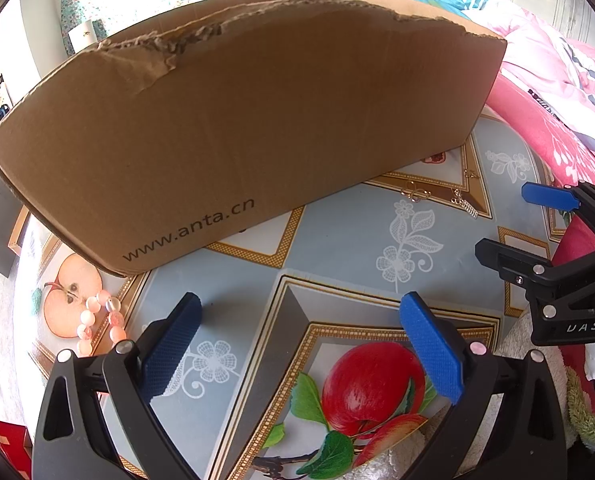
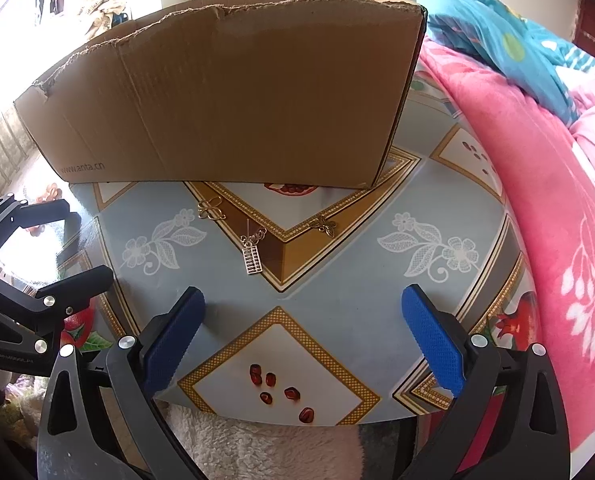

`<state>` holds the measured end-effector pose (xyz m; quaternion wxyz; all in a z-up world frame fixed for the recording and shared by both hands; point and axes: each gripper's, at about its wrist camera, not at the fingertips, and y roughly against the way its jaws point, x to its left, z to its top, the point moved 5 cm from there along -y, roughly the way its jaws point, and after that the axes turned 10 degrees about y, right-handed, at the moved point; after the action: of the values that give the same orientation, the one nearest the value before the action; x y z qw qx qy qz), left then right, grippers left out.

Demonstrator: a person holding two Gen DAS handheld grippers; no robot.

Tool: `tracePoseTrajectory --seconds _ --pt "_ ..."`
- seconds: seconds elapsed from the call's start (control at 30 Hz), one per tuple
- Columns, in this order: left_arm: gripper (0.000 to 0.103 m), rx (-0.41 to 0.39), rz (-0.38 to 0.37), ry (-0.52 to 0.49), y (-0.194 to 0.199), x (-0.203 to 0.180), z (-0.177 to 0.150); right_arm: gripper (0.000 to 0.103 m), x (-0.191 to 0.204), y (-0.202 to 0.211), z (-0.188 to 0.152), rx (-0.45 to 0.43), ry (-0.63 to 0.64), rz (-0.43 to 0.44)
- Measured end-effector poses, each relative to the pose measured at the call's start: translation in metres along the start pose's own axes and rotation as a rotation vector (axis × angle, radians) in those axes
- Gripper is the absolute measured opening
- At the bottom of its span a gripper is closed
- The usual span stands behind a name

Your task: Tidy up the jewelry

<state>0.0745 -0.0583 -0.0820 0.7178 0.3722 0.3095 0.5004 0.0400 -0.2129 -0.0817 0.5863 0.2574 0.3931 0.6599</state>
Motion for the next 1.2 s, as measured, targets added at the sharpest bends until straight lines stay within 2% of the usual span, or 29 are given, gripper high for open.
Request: tracePoseTrajectory --seconds 0.3,0.6,0.83,1.03,1.1,1.2 --pt "0.097 -0.003 -0.001 0.001 0.000 -0.001 0.001 0.095 0.001 0.006 -0.006 -0.016 0.001 0.018" --pt "0.097 -0.007 -0.003 0.000 0.002 0.000 0.000 0.094 0.000 0.026 -0.002 -0.107 -0.033 0.054" --pt "0.097 -0.010 -0.001 0.000 0.001 0.001 0.000 0.081 0.005 0.032 0.003 -0.142 -0.040 0.082" --pt "0.098 -0.010 -0.003 -0.004 0.002 0.001 0.000 0.077 -0.003 0.034 0.006 -0.170 -0.061 0.098" --pt "0.095 -0.043 -0.001 -0.005 0.006 0.000 0.001 0.077 -0.006 0.033 0.007 -0.173 -0.068 0.102" --pt "0.087 -0.123 -0.051 -0.027 0.021 -0.008 0.006 0.077 -0.010 0.033 0.007 -0.180 -0.075 0.106"
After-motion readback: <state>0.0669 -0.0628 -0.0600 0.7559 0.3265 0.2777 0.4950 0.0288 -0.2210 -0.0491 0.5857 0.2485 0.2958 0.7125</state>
